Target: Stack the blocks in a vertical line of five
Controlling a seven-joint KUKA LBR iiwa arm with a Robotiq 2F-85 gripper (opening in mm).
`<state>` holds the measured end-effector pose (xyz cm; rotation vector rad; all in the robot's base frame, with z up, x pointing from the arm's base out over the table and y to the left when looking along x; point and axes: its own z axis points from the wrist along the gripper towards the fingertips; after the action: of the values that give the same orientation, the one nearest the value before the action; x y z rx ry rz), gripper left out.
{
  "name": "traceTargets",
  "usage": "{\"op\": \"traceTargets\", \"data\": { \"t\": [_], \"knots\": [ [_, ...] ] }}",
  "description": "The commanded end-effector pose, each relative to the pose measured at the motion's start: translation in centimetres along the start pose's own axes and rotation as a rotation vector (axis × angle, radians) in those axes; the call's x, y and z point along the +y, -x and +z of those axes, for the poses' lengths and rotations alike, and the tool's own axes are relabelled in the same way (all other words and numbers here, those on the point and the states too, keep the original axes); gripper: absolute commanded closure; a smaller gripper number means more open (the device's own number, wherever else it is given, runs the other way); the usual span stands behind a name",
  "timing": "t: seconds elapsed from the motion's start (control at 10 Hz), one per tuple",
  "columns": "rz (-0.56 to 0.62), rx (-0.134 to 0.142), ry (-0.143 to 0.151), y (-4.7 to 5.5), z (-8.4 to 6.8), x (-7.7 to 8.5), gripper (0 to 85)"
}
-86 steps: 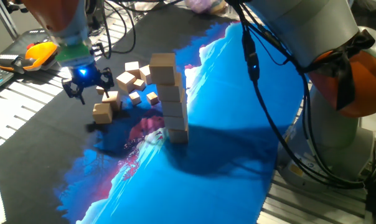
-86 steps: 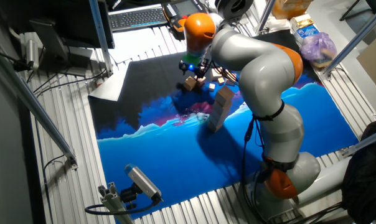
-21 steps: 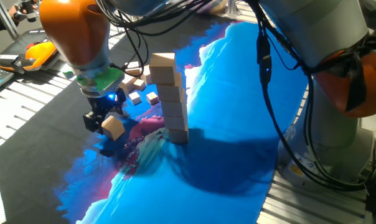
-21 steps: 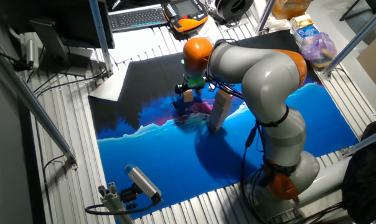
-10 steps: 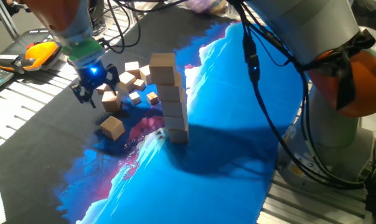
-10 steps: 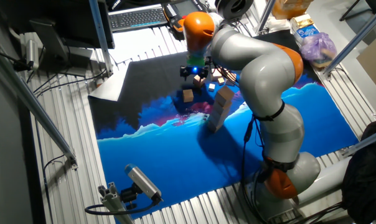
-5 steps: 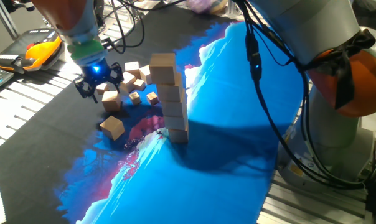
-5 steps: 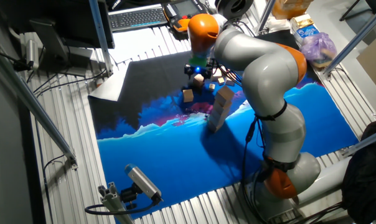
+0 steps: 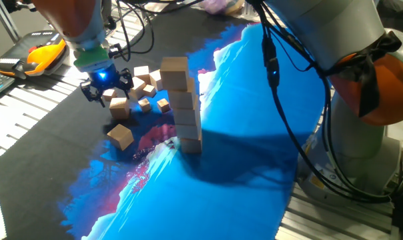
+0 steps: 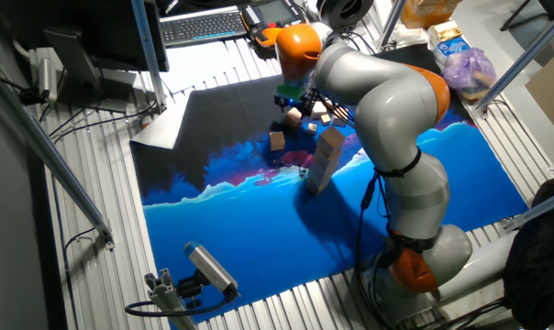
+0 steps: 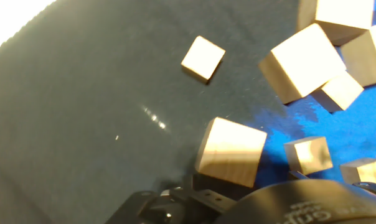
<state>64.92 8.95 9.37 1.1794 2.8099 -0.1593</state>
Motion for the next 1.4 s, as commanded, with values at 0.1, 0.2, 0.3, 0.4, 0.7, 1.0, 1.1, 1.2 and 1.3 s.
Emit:
{"op": "traceTargets", "data": {
  "t": [0.1, 0.2, 0.3, 0.4, 0.7, 1.0, 1.1, 1.2, 1.3],
  "knots": [
    [0.048, -0.015, -0.004, 0.0, 0.6, 0.1, 0.0],
    [0.053, -0.022, -0.002, 0.0, 1.1, 0.1, 0.0],
    [0.054, -0.028, 0.003, 0.1, 1.7, 0.2, 0.0],
    [0.054, -0.029, 0.008, 0.2, 2.2, 0.2, 0.0],
    [0.049, -0.023, 0.018, 1.0, 2.7, 0.2, 17.0],
    [0.05, -0.026, 0.027, 1.0, 3.3, 0.1, 17.0],
    [0.052, -0.028, 0.032, 1.0, 3.4, 0.1, 17.0],
    [0.054, -0.032, 0.036, 1.0, 3.6, 0.1, 17.0],
    [0.053, -0.035, 0.038, 1.1, 3.7, 0.1, 17.0]
  ]
}}
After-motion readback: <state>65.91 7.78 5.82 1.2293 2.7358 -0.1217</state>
